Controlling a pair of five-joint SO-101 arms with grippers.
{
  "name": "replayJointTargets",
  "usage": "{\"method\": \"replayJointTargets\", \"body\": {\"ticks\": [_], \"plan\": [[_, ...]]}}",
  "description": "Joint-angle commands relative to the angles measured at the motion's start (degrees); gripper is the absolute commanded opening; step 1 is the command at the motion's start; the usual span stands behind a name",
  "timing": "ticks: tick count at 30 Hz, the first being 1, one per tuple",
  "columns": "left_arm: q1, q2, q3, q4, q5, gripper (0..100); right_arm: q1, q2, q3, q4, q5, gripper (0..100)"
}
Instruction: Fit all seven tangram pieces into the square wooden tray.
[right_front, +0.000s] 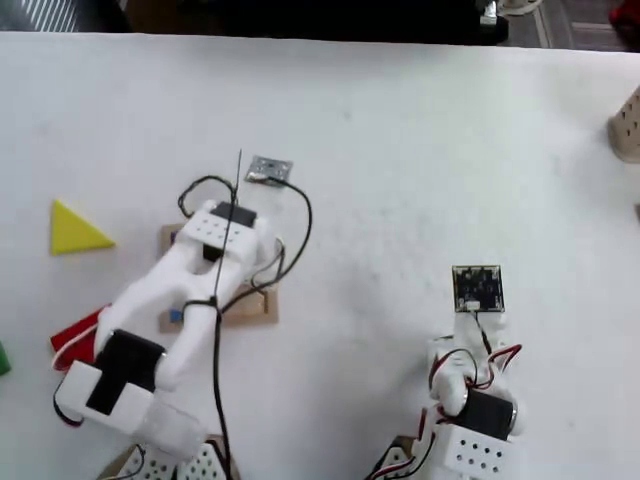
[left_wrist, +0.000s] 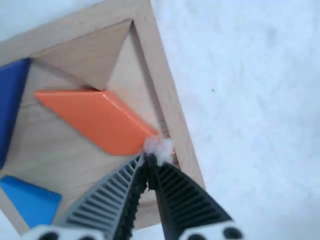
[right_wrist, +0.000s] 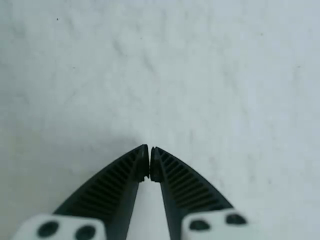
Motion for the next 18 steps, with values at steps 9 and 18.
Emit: {"method": "replayJointTargets", "body": {"ticks": [9, 18], "plan": [[-3.0, -2.5, -4.4, 2.0, -0.2, 2, 0.2, -0.7, 0.4, 0.3, 0.5, 1.7], [-10.5, -7.5, -3.3, -4.2, -0.1, 2, 0.2, -0.7, 0.4, 0.3, 0.5, 1.7]]}}
